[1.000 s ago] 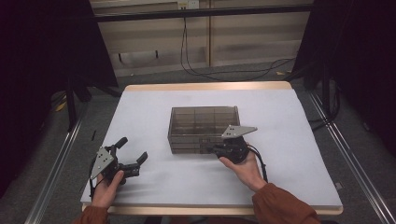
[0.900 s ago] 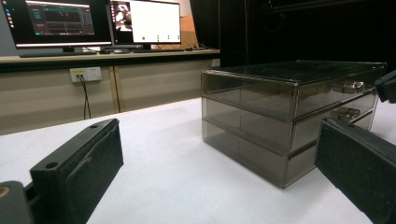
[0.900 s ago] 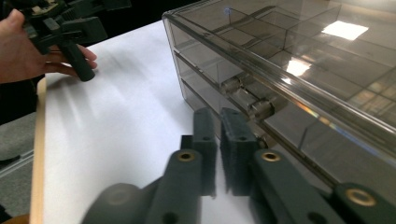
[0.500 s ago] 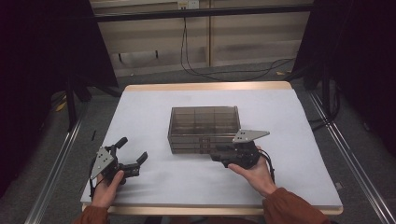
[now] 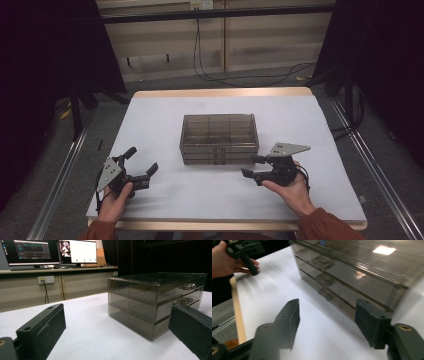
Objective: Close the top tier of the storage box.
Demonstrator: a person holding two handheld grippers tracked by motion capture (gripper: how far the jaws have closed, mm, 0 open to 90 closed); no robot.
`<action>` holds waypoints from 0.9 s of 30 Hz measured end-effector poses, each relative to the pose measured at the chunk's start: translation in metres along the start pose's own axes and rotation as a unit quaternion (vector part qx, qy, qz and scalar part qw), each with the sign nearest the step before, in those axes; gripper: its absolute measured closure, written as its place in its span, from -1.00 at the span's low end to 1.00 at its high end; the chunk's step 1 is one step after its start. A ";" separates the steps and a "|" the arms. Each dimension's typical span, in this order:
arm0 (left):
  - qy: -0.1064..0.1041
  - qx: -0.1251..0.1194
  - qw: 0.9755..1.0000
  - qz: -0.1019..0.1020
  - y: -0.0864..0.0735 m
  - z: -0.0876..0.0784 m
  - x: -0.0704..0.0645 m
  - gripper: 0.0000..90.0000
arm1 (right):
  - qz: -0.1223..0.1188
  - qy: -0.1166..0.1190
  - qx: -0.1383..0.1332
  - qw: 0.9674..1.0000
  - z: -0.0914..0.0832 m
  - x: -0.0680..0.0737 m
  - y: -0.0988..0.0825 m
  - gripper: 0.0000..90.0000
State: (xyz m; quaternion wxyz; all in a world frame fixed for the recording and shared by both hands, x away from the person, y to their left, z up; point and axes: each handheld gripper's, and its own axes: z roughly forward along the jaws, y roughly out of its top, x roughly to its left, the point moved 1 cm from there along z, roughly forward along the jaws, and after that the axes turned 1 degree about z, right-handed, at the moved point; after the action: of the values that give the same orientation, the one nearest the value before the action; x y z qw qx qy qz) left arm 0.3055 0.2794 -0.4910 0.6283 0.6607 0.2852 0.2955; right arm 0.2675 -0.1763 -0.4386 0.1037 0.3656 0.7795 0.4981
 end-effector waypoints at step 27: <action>0.000 0.003 1.000 0.004 0.000 0.000 0.001 -0.97 | 0.086 -0.130 -0.020 0.988 -0.081 -0.060 -0.057 -0.63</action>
State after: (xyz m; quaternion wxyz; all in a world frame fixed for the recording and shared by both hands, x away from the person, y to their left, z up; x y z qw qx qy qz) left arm 0.3062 0.2800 -0.4907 0.6252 0.6635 0.2835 0.2974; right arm 0.2408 -0.2867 -0.4599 0.1681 0.4907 0.7150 0.4687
